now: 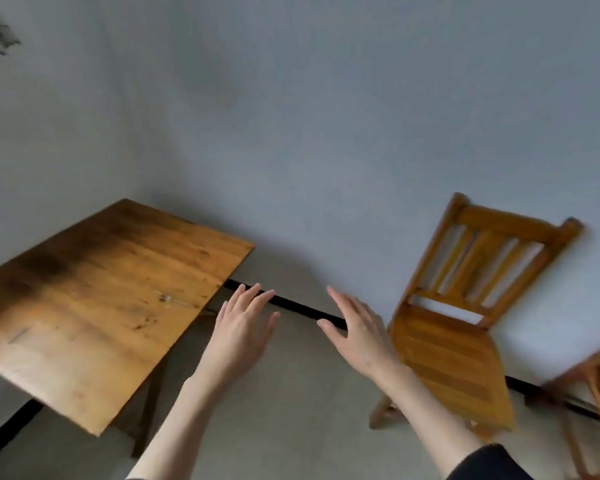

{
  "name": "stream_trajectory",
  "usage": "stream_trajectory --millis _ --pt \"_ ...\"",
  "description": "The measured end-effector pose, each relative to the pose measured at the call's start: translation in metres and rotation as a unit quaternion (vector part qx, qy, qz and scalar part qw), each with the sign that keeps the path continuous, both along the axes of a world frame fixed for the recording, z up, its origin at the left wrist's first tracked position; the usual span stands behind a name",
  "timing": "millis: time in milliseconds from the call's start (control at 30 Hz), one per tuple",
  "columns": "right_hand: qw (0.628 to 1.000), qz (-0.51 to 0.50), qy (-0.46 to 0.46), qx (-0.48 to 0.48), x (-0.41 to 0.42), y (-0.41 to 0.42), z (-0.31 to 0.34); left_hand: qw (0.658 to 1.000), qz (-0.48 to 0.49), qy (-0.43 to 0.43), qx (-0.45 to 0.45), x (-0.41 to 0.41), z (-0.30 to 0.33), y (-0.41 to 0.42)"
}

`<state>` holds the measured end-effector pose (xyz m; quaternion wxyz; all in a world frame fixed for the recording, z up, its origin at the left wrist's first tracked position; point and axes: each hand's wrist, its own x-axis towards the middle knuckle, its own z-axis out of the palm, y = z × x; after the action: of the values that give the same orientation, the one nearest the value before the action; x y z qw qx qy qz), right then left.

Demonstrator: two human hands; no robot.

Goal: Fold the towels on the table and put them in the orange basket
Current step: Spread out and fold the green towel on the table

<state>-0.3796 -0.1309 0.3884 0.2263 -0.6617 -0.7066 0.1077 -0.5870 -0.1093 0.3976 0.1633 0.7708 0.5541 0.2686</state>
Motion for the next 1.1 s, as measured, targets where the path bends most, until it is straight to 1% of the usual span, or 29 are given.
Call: stream_trajectory --millis 133,267,433,567,733,967,1100 --pt "0.995 -0.099 -0.005 -0.003 0.107 -0.058 -0.001 0.995 -0.101 -0.022 -0.006 0.116 0.000 -0.013" --pt "0.978 -0.206 0.018 -0.007 0.193 -0.117 -0.002 0.977 -0.212 -0.016 -0.023 0.219 -0.006 -0.036" --pt "0.947 -0.320 0.031 -0.003 0.276 -0.185 -0.008 0.937 -0.347 0.023 -0.046 0.335 -0.018 -0.060" --pt "0.916 -0.400 0.033 -0.014 0.338 -0.231 -0.018 0.899 -0.430 0.039 -0.068 0.422 -0.026 -0.079" --pt "0.886 -0.461 0.038 -0.028 0.417 -0.257 -0.036 0.866 -0.487 0.060 -0.100 0.520 -0.046 -0.091" --pt "0.857 -0.502 0.059 -0.098 0.540 -0.260 -0.060 0.845 -0.506 0.076 -0.155 0.657 -0.074 -0.089" --pt "0.838 -0.525 0.078 -0.129 0.601 -0.272 -0.072 0.824 -0.530 0.102 -0.170 0.727 -0.094 -0.098"
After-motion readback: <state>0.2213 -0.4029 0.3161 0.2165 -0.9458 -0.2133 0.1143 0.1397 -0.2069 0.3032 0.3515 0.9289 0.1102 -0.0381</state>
